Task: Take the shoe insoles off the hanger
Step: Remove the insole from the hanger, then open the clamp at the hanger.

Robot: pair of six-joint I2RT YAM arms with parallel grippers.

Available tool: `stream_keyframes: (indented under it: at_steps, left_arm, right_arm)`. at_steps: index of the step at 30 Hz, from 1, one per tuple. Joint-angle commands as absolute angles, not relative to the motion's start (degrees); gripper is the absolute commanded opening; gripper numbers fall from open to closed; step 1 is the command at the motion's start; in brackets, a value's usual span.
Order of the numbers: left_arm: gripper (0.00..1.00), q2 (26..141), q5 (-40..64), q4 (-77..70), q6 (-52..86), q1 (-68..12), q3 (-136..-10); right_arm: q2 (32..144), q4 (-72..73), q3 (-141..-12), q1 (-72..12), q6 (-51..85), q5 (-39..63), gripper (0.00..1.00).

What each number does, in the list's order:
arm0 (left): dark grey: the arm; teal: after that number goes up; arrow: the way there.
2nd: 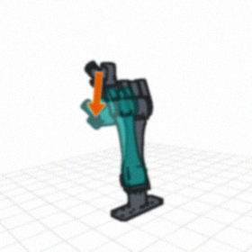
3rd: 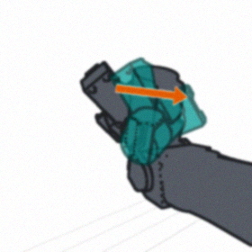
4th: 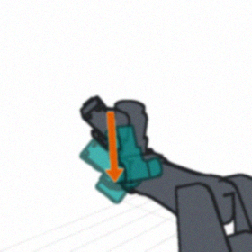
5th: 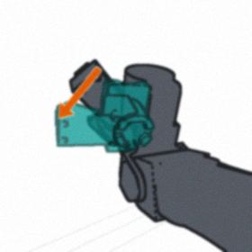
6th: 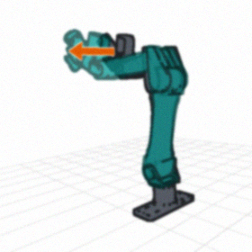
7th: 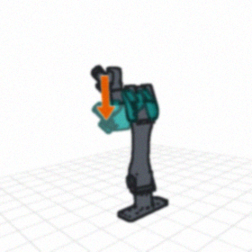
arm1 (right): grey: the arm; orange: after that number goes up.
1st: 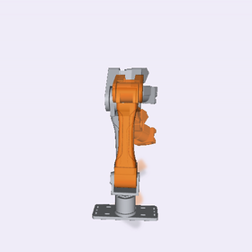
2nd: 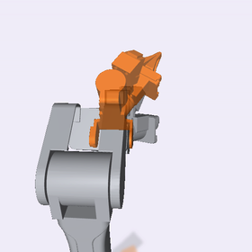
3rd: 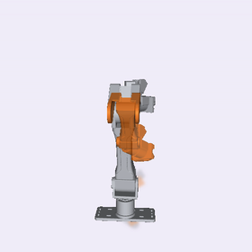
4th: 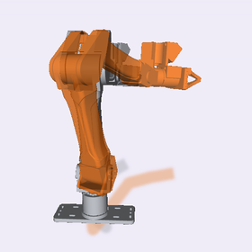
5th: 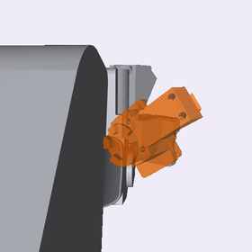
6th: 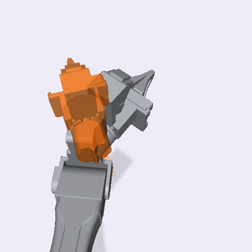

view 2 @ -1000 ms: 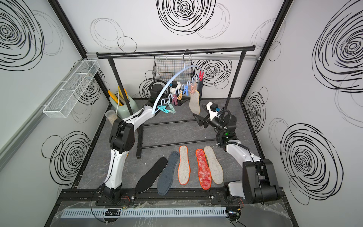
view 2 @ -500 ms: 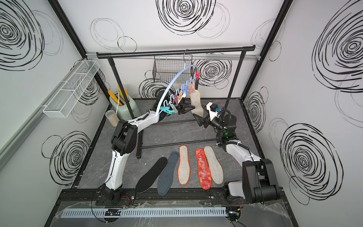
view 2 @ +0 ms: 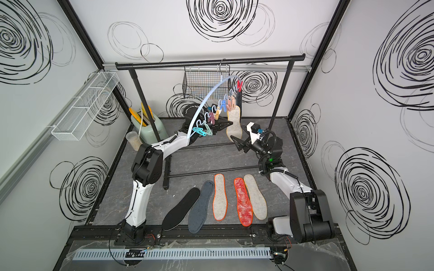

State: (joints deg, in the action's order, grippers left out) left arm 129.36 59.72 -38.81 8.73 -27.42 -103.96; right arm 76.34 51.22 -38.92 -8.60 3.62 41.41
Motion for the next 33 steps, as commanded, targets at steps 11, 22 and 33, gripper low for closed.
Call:
stream_keyframes:
  at_steps: [11,22,33]
  left_arm:
    - [0.0,121.2,65.89,-34.11,0.48,-24.15,-97.99]
    - [0.0,122.92,73.12,-22.05,-8.99,-20.64,-102.3]
    - [0.0,123.05,76.99,-21.27,-10.05,-16.98,-103.1]
  right_arm:
    - [73.99,38.7,-53.52,-7.14,-0.92,45.62,0.8]
    - [90.8,31.81,-77.07,-5.27,3.33,60.31,0.71]
    - [101.97,33.69,-88.29,-8.15,6.86,67.05,0.69]
